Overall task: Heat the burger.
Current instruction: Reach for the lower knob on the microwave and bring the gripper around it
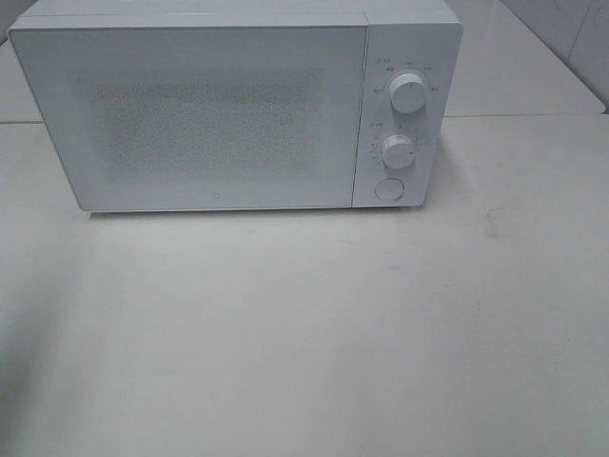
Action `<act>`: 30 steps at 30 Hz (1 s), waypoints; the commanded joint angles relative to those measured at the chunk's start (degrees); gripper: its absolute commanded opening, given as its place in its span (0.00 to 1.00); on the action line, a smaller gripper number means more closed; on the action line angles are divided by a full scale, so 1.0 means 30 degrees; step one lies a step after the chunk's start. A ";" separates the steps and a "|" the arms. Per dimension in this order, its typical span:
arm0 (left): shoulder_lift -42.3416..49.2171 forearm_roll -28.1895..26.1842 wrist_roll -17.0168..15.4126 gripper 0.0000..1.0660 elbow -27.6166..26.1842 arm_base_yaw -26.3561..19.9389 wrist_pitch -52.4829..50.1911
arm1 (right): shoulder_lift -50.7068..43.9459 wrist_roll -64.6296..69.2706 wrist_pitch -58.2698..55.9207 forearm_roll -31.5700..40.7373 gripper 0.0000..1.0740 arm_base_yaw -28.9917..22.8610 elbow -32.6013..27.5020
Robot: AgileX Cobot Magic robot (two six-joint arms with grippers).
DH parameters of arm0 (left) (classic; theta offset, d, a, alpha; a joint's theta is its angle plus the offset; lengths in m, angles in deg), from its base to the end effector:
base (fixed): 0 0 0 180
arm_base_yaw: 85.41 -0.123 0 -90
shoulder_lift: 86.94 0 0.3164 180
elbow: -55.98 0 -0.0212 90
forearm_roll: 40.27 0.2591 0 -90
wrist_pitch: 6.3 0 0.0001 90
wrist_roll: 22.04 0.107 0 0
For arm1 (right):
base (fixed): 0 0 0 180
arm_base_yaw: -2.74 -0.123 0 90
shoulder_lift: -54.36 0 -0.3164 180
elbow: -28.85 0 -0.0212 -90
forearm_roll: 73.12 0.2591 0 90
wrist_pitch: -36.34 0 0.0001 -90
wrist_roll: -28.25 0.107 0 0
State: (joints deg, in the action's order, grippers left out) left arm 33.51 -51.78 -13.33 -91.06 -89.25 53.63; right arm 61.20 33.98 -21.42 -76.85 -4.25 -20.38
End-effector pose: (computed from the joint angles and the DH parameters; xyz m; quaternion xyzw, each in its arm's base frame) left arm 0.1498 -0.0085 0.3125 0.0130 0.9666 -0.0698 0.2461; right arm -0.0125 -0.0075 0.2797 -0.0087 0.8374 0.0281 0.5458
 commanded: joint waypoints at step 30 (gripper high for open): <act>1.5279 0.0993 -0.1394 0.93 0.5138 -0.0038 0.0420 | -0.0573 -0.0248 0.0191 0.0038 0.71 0.0115 -0.0038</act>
State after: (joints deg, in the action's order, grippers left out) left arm 77.51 -48.75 -17.05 -75.82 -89.25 54.95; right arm 61.20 33.98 -21.42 -76.85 -4.25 -20.38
